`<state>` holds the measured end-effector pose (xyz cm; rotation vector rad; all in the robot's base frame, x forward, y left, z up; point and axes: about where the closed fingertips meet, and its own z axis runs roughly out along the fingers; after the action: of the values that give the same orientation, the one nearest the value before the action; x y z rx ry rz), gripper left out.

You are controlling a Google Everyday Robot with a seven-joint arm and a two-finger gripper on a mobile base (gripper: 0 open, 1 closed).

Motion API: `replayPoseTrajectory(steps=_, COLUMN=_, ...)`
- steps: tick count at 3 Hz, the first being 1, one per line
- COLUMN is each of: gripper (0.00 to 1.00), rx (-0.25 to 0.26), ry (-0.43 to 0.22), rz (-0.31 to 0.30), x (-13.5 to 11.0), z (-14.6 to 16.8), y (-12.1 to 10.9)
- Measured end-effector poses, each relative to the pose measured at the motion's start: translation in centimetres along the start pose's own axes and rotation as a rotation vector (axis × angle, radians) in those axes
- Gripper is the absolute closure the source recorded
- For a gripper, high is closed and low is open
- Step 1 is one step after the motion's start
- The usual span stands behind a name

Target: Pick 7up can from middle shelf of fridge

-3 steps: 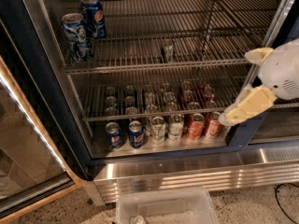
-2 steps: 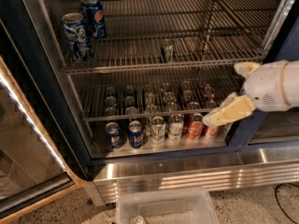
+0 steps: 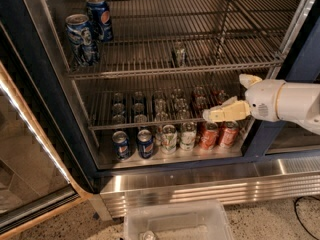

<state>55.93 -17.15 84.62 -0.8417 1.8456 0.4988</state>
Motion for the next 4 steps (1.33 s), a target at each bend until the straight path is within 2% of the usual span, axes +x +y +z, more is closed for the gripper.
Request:
replayPoseTrajectory(steps=1, gripper=0.00, rx=-0.005, ry=0.000, rz=-0.002, x=-0.1, z=0.2, y=0.1)
replayPoseTrajectory(steps=2, gripper=0.00, rx=-0.001, ry=-0.036, rz=0.016, x=0.3, z=2.4, y=0.3)
replayPoseTrajectory(steps=3, gripper=0.00, rx=0.036, ry=-0.111, rz=0.069, x=1.4, z=5.5, y=0.0)
replayPoseTrajectory(steps=4, gripper=0.00, rx=0.105, ry=-0.224, rz=0.104, x=0.7, z=9.2, y=-1.2)
